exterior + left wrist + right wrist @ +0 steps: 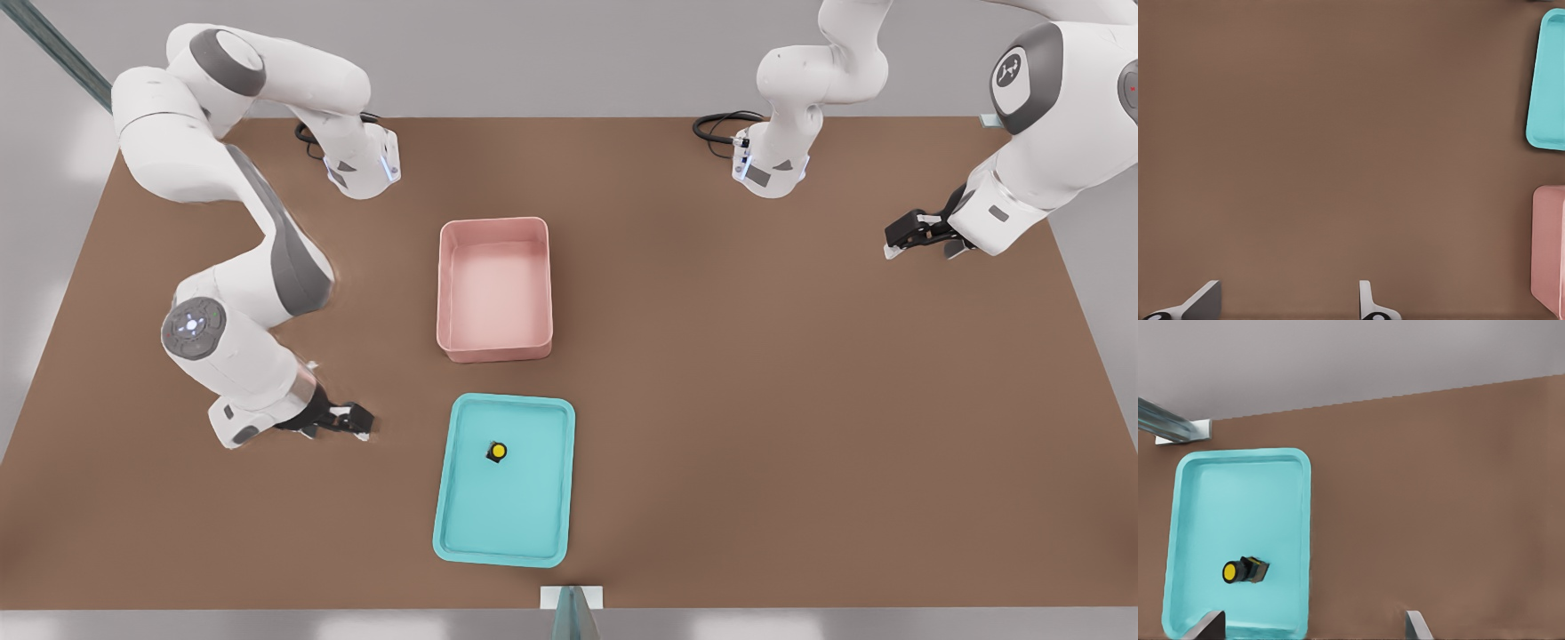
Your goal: The left arm remains still, and the right arm places the button from the box into the tray
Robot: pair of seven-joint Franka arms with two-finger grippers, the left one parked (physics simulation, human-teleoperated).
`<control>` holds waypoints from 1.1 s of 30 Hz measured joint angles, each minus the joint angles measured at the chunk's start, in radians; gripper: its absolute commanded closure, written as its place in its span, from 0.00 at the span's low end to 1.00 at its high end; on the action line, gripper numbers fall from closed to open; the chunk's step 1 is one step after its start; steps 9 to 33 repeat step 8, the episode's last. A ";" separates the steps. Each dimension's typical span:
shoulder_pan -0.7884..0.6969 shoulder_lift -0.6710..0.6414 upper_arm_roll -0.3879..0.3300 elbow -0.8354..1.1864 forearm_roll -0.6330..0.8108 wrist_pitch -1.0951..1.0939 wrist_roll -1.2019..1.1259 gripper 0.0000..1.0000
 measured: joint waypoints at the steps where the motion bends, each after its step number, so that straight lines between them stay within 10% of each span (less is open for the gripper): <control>1: 0.218 -0.142 -0.361 -0.018 0.109 -0.074 -0.031 0.00; 3: 0.416 -0.325 -0.686 -0.084 0.268 -0.187 -0.084 0.00; 5: 0.459 -0.414 -0.772 -0.156 0.358 -0.263 -0.129 0.00; 33: 0.454 -0.441 -0.785 -0.181 0.428 -0.340 -0.189 0.00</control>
